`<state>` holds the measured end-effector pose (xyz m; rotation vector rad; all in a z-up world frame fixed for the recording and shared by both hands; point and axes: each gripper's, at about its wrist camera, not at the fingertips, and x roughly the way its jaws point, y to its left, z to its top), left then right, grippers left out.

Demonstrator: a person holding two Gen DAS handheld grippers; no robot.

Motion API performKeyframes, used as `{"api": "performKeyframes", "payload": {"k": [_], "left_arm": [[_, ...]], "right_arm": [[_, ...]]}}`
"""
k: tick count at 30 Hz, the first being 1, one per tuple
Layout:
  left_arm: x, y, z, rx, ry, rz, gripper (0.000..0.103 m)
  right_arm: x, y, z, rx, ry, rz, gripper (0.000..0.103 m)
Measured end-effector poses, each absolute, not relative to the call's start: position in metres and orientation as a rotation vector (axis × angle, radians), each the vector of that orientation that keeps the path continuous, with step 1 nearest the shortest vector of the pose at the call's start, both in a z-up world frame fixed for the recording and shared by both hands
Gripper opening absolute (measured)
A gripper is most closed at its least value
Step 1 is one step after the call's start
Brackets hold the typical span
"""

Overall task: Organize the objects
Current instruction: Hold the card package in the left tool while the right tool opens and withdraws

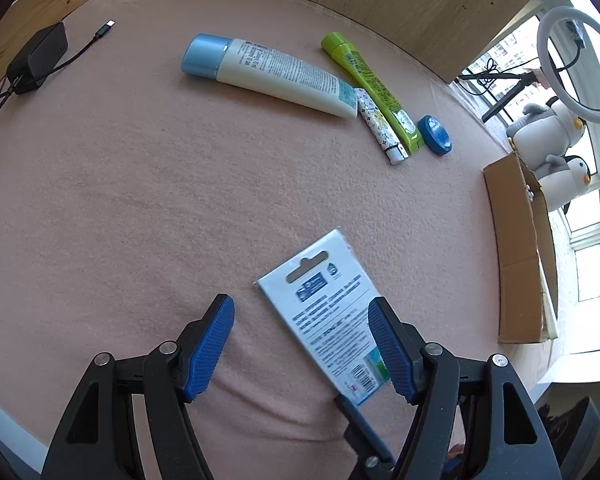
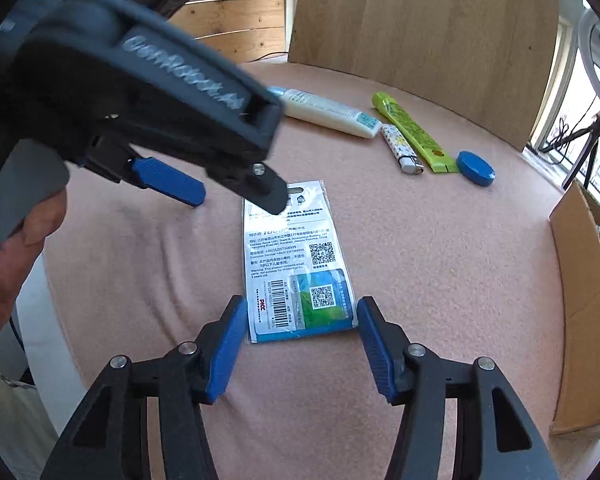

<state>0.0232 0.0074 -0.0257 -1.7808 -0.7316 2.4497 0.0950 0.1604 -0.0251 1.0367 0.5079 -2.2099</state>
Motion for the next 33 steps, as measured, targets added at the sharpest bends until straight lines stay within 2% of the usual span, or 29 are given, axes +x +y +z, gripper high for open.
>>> {"api": "performKeyframes", "payload": {"k": [4,11,19,33], "left_arm": [[0.021,0.008,-0.028,-1.793,-0.762,2.437,0.080],[0.016,0.007,-0.028,-1.783,-0.814,2.417,0.080],[0.013,0.005,-0.031,-1.790,-0.855,2.386,0.079],[0.012,0.010,-0.012,-1.708,-0.813,2.449,0.075]], "right_arm": [[0.121,0.147,-0.023,0.947,0.587,-2.241,0.052],[0.133,0.142,-0.014,0.841,0.641,-2.323,0.052],[0.136,0.138,-0.009,0.801,0.662,-2.353,0.052],[0.136,0.135,0.000,0.762,0.666,-2.359,0.051]]}}
